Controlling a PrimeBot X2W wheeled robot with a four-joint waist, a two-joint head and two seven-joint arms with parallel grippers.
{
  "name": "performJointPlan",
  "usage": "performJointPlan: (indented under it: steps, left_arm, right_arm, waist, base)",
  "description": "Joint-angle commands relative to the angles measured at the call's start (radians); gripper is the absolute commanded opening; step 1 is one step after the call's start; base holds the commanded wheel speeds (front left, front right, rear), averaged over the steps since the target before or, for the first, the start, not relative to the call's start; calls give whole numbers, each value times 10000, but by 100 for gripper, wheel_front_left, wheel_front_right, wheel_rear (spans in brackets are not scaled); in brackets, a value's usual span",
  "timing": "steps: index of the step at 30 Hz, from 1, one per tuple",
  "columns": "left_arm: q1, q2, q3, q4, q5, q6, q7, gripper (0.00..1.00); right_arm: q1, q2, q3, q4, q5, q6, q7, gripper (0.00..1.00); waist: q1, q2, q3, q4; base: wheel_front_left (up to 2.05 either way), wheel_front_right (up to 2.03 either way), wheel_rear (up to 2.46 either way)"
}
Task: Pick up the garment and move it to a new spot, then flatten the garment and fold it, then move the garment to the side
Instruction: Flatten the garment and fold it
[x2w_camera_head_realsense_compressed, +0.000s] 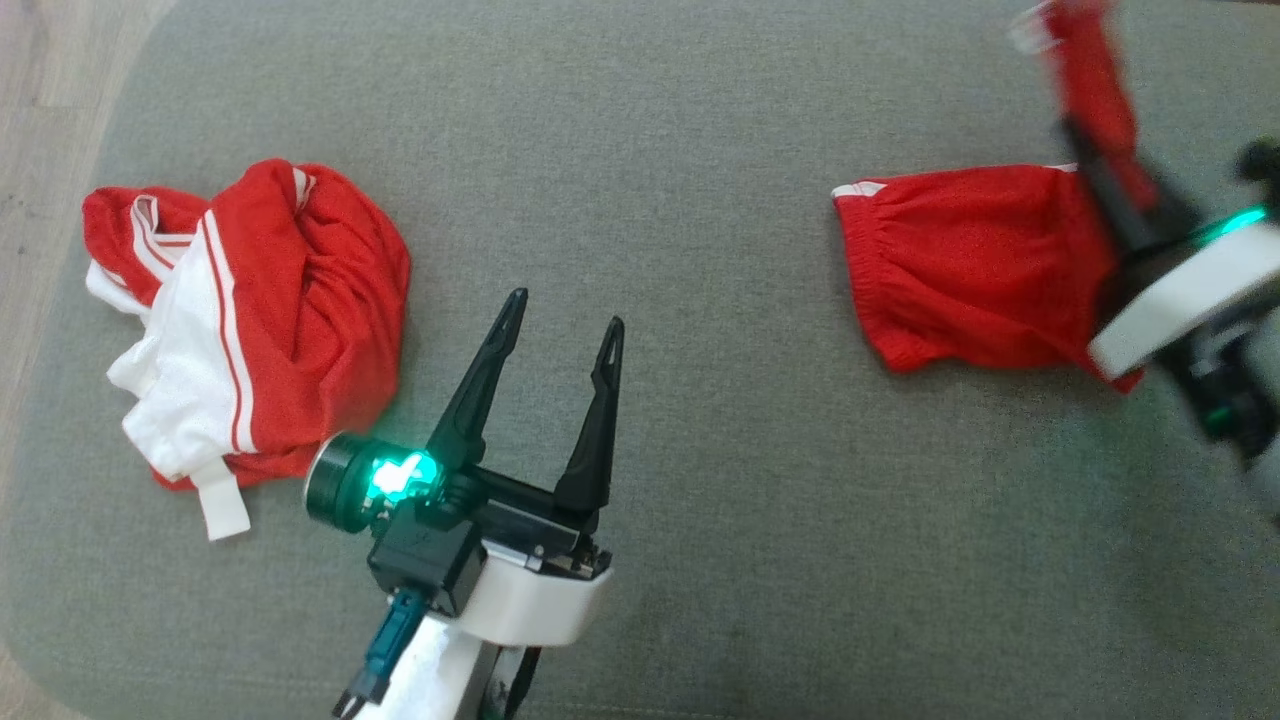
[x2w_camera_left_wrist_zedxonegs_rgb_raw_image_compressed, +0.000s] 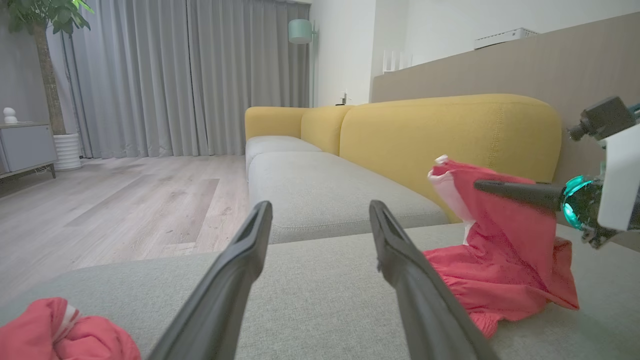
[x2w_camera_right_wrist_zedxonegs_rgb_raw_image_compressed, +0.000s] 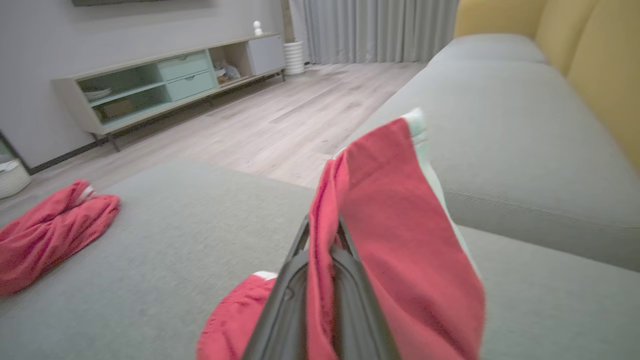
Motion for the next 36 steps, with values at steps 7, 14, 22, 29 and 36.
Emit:
performJointPlan:
  steps: [7, 14, 22, 29, 36]
  left_arm:
    - [-71, 7, 199, -277, -174, 248, -42, 100]
    - [148, 7, 344, 153, -373, 462, -42, 100]
    - [939, 7, 890, 692, -644, 761, -42, 100]
    - [2039, 7, 1280, 880, -468, 1052, -42, 100]
    - [2943, 7, 1539, 1010, -384, 1144, -42, 100]
  right_arm:
    - [1520, 1833, -581, -502, -574, 65, 430, 100]
    - [2283, 2770, -2084, -205, -1853, 65, -570, 100]
    - [4982, 4004, -5964, -1735, -4503, 65, -653, 100]
    - [7504, 4783, -7098, -2668, -6166, 65, -655, 100]
    - [8834, 5121, -7239, -2968, -6705, 65, -656, 100]
  waist:
    - [1, 0, 27, 83]
    - [1, 0, -544, -116]
    - [1, 0, -1868, -324]
    - [1, 0, -2832, -316]
    - [1, 0, -3314, -335]
  base:
    - [0, 0, 0]
    - [0, 0, 0]
    - [0, 0, 0]
    - [0, 0, 0]
    - [0, 0, 0]
